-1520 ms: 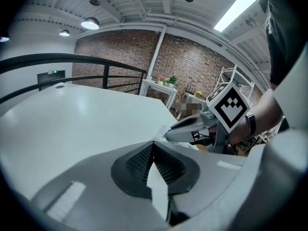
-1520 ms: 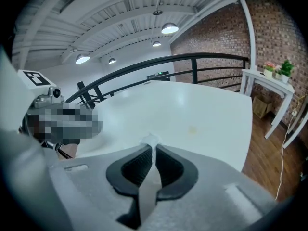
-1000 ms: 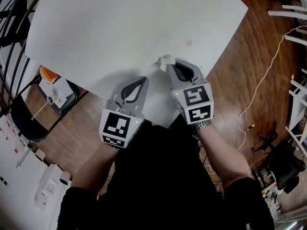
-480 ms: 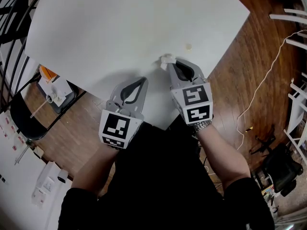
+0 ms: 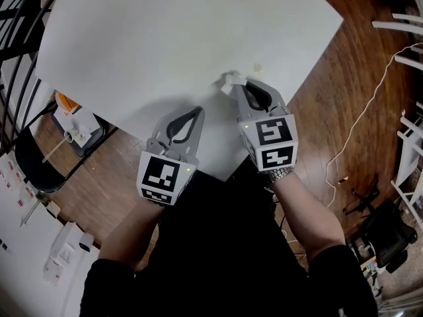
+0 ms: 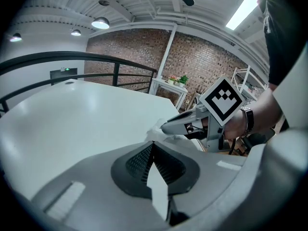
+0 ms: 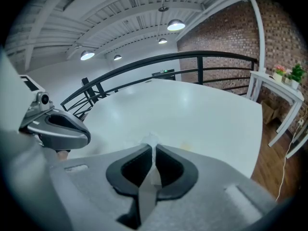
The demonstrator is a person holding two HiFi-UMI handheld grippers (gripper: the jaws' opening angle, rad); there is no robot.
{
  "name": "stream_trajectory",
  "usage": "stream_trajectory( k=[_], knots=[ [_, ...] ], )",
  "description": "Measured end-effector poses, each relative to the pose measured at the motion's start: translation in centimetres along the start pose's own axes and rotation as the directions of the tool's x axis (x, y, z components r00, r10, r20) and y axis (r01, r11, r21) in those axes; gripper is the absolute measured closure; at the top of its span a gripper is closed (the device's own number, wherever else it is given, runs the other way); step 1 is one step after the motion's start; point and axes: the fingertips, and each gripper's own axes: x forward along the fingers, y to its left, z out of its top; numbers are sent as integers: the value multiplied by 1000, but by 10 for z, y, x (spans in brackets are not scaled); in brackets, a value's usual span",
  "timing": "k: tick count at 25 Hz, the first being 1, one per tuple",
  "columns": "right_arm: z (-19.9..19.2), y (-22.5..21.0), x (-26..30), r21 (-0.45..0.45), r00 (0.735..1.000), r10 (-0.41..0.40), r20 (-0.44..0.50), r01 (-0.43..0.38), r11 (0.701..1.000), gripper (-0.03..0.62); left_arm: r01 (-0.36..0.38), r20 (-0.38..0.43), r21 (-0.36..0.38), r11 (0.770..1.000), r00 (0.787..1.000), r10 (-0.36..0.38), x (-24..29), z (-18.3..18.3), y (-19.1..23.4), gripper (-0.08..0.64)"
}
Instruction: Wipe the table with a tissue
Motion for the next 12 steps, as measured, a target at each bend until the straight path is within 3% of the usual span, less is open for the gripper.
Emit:
stream_trajectory(
  k=[12],
  knots=[
    [9,-27,-15,8,999,-32,25,32,999,580,3,9,2,1000,1000,-3,10,11,-10,551]
  ],
)
